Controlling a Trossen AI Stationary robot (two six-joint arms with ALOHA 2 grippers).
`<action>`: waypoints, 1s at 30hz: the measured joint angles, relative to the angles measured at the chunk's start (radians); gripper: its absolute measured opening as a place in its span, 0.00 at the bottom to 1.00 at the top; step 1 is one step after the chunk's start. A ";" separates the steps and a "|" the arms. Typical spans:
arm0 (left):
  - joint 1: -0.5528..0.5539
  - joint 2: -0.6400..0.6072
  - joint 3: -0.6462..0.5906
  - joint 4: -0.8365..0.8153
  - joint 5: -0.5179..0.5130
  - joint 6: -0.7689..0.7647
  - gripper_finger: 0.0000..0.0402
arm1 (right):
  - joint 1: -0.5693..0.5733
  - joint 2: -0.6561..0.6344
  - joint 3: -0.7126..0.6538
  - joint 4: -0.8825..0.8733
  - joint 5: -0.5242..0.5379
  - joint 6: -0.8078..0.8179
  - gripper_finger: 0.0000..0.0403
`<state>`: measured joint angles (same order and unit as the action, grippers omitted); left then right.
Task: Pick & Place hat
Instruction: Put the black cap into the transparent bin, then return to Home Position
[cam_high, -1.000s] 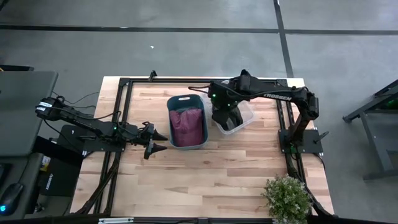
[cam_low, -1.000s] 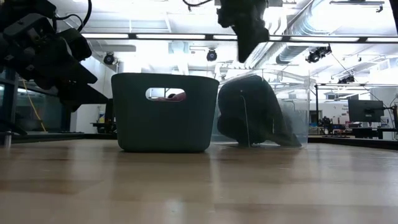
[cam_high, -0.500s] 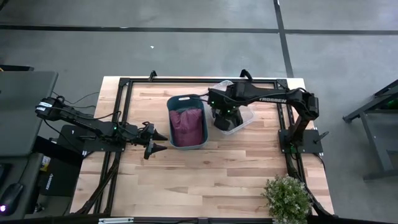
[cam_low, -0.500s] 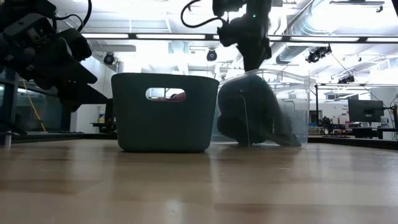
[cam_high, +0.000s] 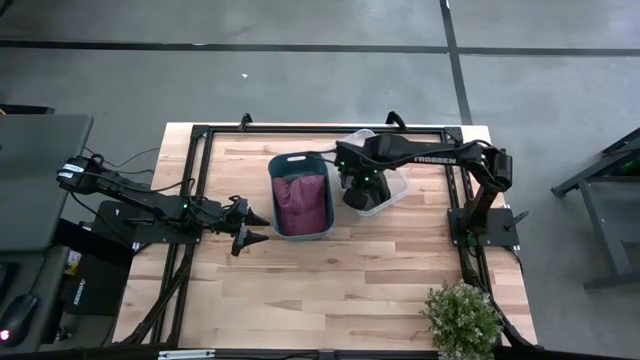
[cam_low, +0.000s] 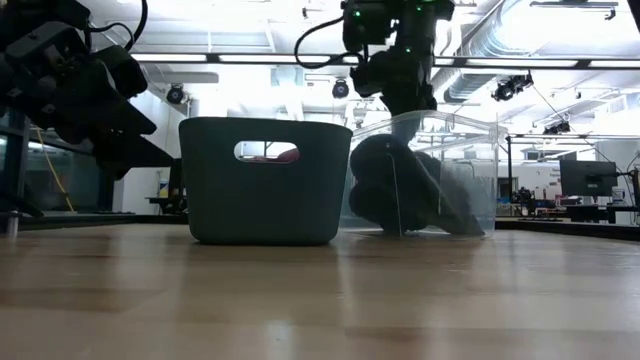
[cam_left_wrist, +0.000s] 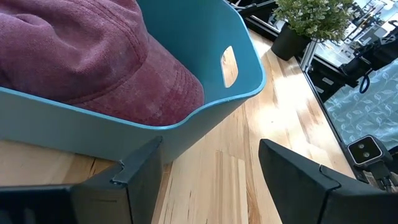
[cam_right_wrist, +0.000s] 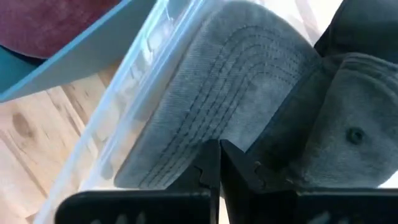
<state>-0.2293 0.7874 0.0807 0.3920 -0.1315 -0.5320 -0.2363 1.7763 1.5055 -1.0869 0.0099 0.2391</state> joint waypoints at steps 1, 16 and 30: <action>0.000 0.000 0.000 0.000 0.000 0.000 0.61 | 0.000 0.000 0.006 -0.001 0.000 -0.001 0.00; 0.000 0.000 0.000 0.000 0.000 0.000 0.61 | 0.002 -0.004 0.156 -0.103 0.068 -0.011 0.00; 0.000 0.000 0.000 0.000 0.000 0.000 0.61 | 0.093 -0.258 0.179 -0.096 0.166 -0.015 0.00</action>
<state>-0.2294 0.7875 0.0807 0.3920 -0.1318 -0.5320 -0.1434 1.5183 1.6840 -1.1832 0.1763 0.2245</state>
